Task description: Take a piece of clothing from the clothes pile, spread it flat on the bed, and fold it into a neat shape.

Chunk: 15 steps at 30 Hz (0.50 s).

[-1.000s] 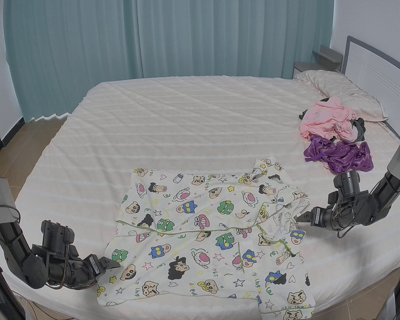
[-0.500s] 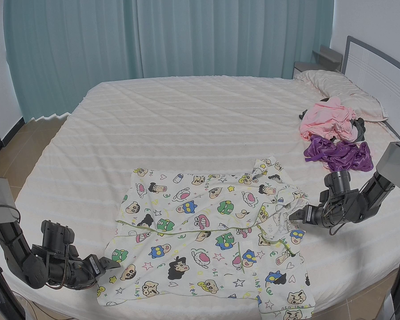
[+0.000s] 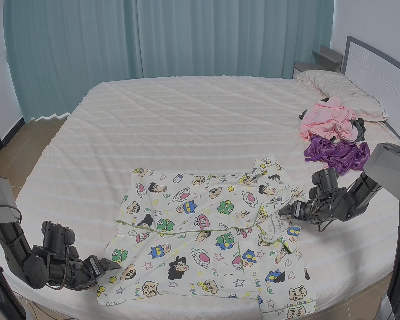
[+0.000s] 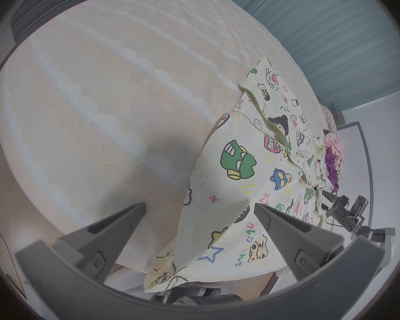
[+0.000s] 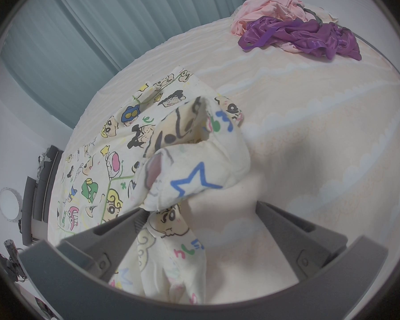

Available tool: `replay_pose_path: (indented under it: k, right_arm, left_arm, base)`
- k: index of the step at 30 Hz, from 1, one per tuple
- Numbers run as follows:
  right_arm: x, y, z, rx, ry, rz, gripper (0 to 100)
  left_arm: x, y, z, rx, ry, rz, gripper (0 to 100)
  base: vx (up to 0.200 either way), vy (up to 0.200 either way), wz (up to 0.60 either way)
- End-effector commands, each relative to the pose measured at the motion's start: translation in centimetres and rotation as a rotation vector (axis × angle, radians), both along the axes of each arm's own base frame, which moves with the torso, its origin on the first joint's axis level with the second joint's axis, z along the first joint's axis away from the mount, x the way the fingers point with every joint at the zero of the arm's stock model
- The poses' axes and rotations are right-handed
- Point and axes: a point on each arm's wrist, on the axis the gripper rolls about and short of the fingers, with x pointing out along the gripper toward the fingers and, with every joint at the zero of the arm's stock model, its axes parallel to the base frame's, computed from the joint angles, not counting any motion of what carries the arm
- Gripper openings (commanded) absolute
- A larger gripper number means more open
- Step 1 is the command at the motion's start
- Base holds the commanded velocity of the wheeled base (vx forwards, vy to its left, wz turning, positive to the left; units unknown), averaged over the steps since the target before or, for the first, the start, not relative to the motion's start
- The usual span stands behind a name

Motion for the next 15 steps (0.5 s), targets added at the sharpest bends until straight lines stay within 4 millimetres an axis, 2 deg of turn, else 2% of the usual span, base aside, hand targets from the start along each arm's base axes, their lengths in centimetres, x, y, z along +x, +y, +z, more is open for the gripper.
replay_pose_path:
  k: [1, 15]
  right_arm:
    - [0.31, 0.08, -0.28, 0.002, -0.001, -0.004, 0]
    - [-0.24, -0.16, 0.63, -0.011, -0.100, -0.029, 0]
  left_arm:
    - [0.05, -0.01, -0.04, 0.000, 0.001, 0.000, 100]
    - [0.01, 0.02, -0.02, 0.000, 0.001, 0.002, 100]
  base:
    - [0.000, 0.000, 0.00]
    - [0.000, 0.000, 0.00]
